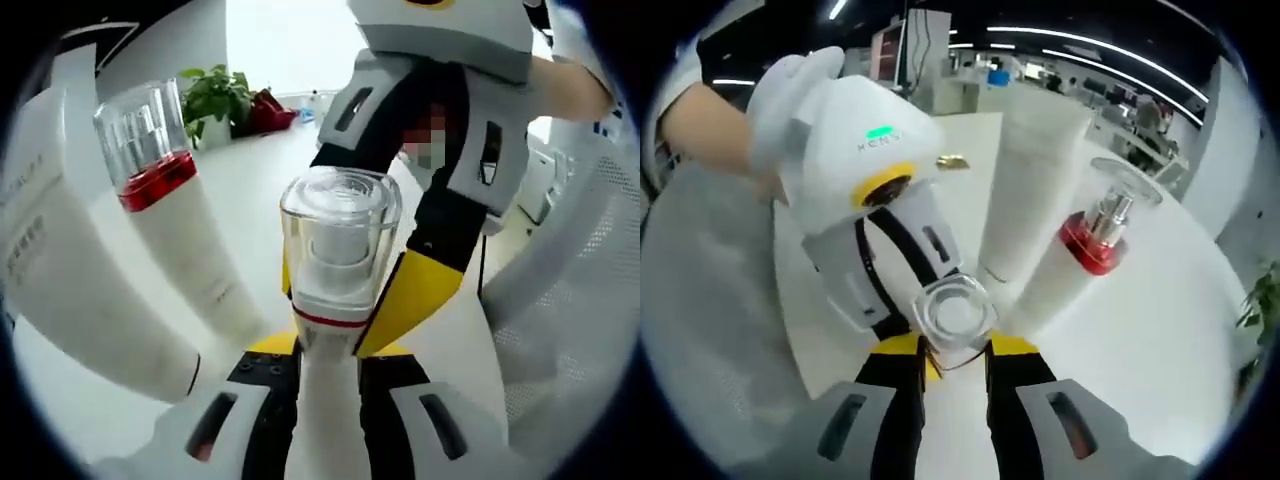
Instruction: Arrange the skincare products in the storage area until every visible bottle or jar stands upright without overlapping.
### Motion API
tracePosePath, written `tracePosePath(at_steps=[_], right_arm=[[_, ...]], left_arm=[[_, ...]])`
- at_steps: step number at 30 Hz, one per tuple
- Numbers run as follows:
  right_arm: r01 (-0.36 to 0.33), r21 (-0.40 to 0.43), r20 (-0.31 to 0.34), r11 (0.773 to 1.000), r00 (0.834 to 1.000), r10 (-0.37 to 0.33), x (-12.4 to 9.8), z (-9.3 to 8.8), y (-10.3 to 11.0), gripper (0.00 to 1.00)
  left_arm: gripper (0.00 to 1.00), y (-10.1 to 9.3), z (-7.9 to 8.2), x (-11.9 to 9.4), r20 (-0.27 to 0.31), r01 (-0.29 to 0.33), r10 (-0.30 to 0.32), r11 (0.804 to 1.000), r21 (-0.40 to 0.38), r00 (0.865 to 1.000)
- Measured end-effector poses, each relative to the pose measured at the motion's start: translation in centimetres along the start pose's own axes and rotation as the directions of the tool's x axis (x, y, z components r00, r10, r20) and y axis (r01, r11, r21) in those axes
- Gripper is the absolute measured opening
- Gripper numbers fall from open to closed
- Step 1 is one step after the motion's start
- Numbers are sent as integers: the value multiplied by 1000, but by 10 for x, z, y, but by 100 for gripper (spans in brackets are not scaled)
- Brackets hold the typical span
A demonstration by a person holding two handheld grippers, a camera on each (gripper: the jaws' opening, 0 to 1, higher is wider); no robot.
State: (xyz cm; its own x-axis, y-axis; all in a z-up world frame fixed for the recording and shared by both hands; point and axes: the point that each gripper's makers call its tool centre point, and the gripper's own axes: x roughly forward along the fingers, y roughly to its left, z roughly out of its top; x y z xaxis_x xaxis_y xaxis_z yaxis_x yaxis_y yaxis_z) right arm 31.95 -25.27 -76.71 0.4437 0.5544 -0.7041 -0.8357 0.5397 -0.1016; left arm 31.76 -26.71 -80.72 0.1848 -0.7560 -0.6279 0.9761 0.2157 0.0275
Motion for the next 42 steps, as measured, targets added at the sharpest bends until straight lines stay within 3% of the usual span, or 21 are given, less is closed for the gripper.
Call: tracePosePath(at_steps=[15,34,42], right_arm=[[24,55,49,998,998,-27,10,9,-18,22],[42,70,62,997,997,-46,13,13,-21,23],[52,93,51,994,997,-57,9,9,-23,28]], left_arm=[[19,24,-4,-1,7,-53,53,998,-28,999],[22,30,-1,-5,22,-67,68,996,-59,997],[21,33,-5,-8,5,-77,77,996,-51,997]])
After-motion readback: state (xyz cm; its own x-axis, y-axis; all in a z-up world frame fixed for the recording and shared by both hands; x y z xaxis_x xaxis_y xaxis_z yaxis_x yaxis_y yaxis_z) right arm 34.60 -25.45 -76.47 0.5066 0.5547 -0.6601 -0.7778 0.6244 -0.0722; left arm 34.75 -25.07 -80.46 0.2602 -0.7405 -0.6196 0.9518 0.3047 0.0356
